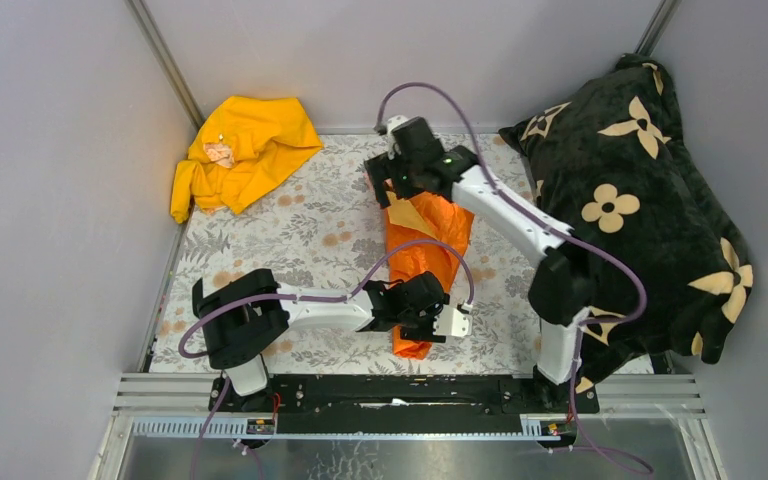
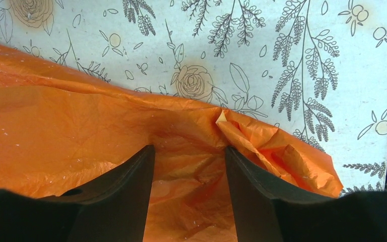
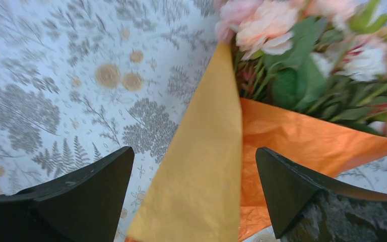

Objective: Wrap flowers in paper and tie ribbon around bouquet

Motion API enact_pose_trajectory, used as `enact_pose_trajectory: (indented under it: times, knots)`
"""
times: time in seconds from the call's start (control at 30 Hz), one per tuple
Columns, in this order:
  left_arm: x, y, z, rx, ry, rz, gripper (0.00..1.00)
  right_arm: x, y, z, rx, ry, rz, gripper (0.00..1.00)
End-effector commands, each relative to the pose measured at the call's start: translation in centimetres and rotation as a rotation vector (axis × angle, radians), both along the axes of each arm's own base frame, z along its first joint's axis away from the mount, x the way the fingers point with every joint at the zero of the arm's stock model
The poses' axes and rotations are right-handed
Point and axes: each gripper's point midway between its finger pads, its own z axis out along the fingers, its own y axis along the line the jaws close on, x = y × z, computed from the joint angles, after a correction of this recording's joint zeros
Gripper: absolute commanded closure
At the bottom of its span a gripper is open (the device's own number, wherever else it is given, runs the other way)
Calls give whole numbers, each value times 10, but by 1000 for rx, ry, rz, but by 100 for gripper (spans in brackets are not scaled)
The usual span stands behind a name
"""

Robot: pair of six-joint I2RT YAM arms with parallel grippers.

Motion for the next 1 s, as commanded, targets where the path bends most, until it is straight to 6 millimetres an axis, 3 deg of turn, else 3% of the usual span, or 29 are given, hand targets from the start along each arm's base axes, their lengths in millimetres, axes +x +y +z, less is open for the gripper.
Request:
enact_pose_trajectory:
  times: [0.0,0.17,0.3,0.43,0.67,0.77,0.97]
  knots:
    - [-22,44,-55,211,76,-14,39,-10,6,-44,-210,97,-2,0]
    - [-21,44,-55,218,66,-12,38,8,-8,-80,-422,103,-64,1]
    - [-23,44,-54,216,65,-15,38,18,-17,-86,-492,76,-111,18]
    - [-25,45,-55,218,65,-20,38,26,-23,-80,-509,32,-156,45]
    - [-29,46,-57,220,58,-35,38,39,-28,-57,-524,-43,-178,71]
    - [-31,49,-59,236,42,-44,38,46,-32,-53,-537,-62,-183,99]
    - [-42,55,-66,273,18,-93,38,62,-39,-48,-520,-76,-184,100]
